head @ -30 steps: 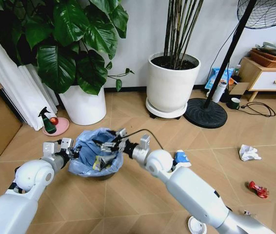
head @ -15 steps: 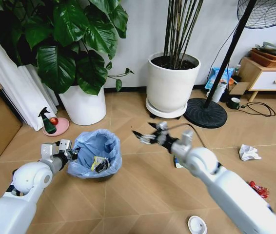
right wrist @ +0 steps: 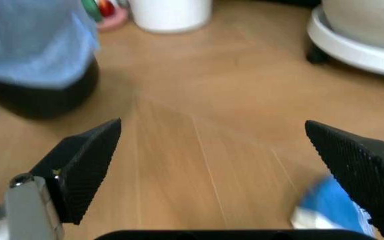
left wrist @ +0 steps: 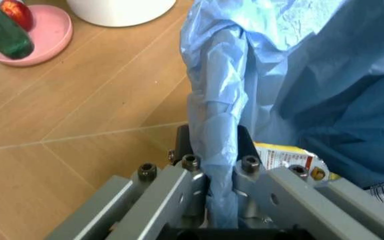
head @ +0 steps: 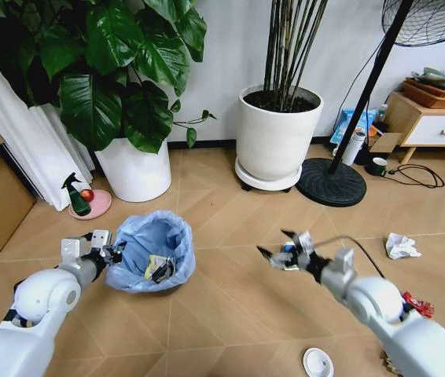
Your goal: Pick up the trash bin and place the garbage on the floor into it.
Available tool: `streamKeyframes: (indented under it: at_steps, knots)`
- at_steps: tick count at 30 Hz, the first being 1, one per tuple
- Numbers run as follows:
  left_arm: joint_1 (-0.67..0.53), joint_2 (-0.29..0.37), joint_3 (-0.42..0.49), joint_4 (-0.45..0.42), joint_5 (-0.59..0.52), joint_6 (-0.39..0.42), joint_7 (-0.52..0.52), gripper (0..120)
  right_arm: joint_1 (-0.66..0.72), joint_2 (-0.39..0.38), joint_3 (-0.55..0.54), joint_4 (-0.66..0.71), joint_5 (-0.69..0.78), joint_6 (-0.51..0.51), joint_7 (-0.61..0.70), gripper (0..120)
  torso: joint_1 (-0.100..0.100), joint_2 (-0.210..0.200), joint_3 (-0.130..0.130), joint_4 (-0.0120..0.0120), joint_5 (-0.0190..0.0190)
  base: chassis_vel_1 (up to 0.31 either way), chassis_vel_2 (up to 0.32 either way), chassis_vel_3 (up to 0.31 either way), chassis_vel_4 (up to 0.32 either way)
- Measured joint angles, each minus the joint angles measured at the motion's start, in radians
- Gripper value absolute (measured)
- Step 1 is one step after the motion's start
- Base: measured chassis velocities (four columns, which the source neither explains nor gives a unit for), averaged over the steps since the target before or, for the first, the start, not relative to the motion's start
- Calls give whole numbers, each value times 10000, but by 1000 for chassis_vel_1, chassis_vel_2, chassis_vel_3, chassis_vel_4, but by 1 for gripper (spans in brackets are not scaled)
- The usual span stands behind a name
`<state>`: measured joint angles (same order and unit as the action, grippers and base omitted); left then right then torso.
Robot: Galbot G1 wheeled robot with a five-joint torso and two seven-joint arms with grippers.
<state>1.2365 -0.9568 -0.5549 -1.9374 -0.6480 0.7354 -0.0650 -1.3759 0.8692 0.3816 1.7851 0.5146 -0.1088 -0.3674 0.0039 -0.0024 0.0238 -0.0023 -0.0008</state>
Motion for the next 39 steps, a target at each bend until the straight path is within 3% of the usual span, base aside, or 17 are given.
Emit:
streamKeyframes:
  at_steps: [10,23,39]
  knots:
    - [14,214,101,7,8,0,123,0,-1673,668,1186,-1927,-1404,1453,-863,100,0,0,0,0,1,0,0,0,0]
    - [24,447,204,75,44,0,426,0,-3540,1090,2241,-2806,-2256,2704,-1535,100,0,-1,1,-1,-4,0,0,0,0]
    - [79,475,360,-73,85,0,400,0,-3160,1947,2444,-4231,-3073,3408,-1693,100,1,-2,1,1,0,0,0,0,0]
